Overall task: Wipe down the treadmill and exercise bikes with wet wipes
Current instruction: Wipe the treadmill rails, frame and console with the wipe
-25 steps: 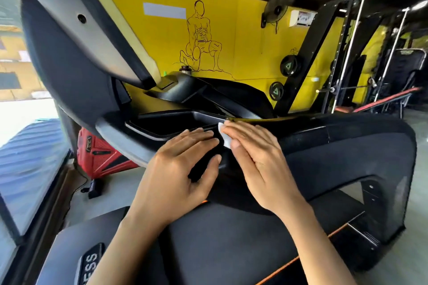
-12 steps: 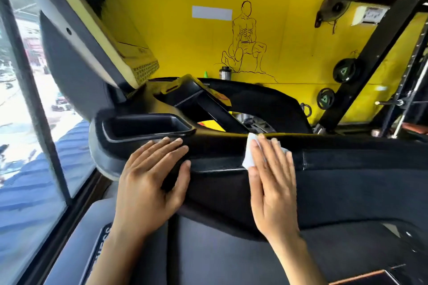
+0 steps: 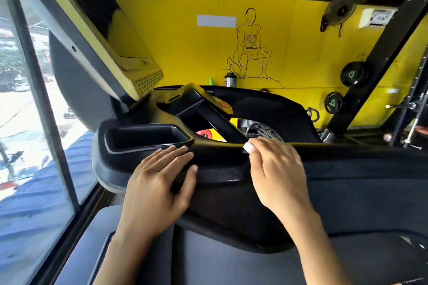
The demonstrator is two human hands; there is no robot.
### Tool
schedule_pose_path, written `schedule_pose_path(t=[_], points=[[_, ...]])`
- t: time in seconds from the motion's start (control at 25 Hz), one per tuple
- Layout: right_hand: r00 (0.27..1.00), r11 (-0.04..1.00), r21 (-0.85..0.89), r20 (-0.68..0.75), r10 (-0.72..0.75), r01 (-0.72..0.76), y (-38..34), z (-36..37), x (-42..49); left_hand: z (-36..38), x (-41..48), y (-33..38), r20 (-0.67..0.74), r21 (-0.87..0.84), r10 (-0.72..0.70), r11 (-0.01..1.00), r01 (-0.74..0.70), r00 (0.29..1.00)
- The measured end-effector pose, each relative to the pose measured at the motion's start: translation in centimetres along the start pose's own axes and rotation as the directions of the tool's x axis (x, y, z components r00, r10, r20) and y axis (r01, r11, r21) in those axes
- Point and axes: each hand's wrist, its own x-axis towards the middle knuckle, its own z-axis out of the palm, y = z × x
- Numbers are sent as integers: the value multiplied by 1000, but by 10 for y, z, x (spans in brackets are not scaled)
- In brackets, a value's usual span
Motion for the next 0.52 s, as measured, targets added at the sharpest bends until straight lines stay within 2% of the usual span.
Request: schedule_pose_path(t=[0.08, 0.2, 0.28, 0.36, 0.4, 0.44, 0.48, 0.52], points=[[996, 996, 50, 48, -74, 71, -19, 3, 5, 3, 2, 2, -6, 24, 13, 1000, -13, 1000], [977, 956, 205, -61, -204, 212, -32, 3, 0, 8, 3, 5, -2, 41, 59, 997, -59, 998], [973, 981, 146, -208, -98, 130, 0, 7, -4, 13, 3, 7, -18, 44, 76, 996, -75, 997], [935, 990, 110, -332, 123, -92, 36, 11, -13, 19, 3, 10, -37, 40, 87, 996, -85, 996], [909, 977, 141, -366, 199, -158, 41, 14, -19, 22, 3, 13, -44, 38, 95, 995, -93, 994], [903, 969, 193, -370, 220, -156, 36, 17, -25, 26, 3, 16, -51, 37, 105, 994, -103, 993], [924, 965, 243, -340, 176, -95, 23, 19, -30, 29, 3, 18, -56, 39, 117, 993, -115, 991], [951, 964, 267, -302, 69, 15, 7, 22, -35, 32, 4, 21, -59, 42, 131, 991, -129, 990]])
